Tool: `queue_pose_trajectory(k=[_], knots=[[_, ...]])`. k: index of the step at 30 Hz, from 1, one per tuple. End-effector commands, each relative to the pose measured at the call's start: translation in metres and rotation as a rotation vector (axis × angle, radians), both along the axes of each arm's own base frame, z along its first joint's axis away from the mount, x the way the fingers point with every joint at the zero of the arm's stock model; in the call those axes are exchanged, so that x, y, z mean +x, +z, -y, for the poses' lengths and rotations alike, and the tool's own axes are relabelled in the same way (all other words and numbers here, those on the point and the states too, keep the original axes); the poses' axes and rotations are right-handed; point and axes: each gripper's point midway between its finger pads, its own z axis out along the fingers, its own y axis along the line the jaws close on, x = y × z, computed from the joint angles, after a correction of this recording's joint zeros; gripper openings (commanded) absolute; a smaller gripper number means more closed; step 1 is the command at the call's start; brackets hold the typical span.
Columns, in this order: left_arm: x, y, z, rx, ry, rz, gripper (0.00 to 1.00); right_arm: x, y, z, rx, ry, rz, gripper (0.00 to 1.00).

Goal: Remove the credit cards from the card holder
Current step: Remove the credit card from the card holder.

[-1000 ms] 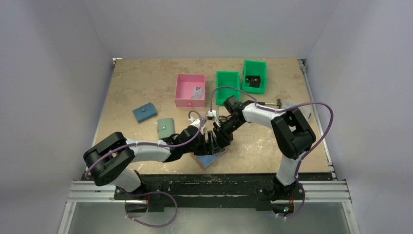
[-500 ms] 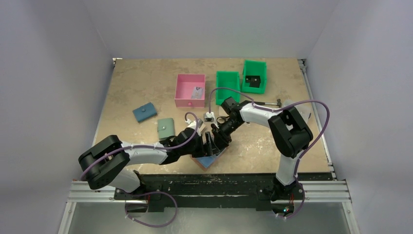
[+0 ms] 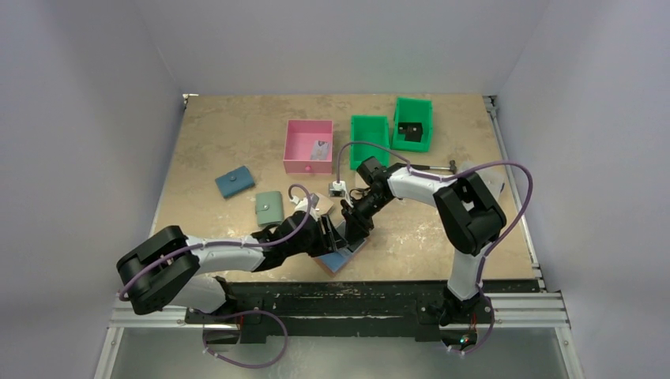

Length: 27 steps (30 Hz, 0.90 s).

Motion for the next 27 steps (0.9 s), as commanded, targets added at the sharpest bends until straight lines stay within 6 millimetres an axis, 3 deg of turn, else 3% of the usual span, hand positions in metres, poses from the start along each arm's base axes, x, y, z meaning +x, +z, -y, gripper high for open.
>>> queue_pose_trajectory(k=[1, 4, 7, 9, 16, 18, 22, 27], knots=[[0.015, -0.009, -0.027, 0.077, 0.114, 0.038, 0.48, -0.004, 0.022, 0.002, -0.002, -0.009, 0.019, 0.36], [0.013, -0.012, -0.032, 0.1, 0.11, 0.044, 0.38, 0.001, 0.026, 0.007, -0.008, -0.009, 0.073, 0.36], [0.013, -0.016, -0.034, 0.123, 0.097, 0.056, 0.12, 0.006, 0.035, 0.012, 0.003, -0.005, 0.138, 0.37], [0.013, -0.018, -0.034, 0.133, 0.082, 0.067, 0.01, 0.008, 0.045, 0.015, 0.027, -0.002, 0.182, 0.37], [0.016, 0.0, -0.011, 0.087, -0.085, 0.226, 0.0, 0.008, 0.087, 0.029, 0.167, -0.002, 0.315, 0.42], [0.019, 0.01, -0.003, 0.067, -0.139, 0.295, 0.0, 0.006, 0.098, 0.031, 0.224, -0.013, 0.318, 0.52], [0.019, 0.031, 0.016, 0.006, -0.257, 0.445, 0.0, -0.006, 0.097, 0.031, 0.278, -0.003, 0.173, 0.97], [0.022, 0.046, 0.028, -0.044, -0.309, 0.556, 0.0, -0.006, 0.084, 0.028, 0.259, -0.013, 0.085, 0.99]])
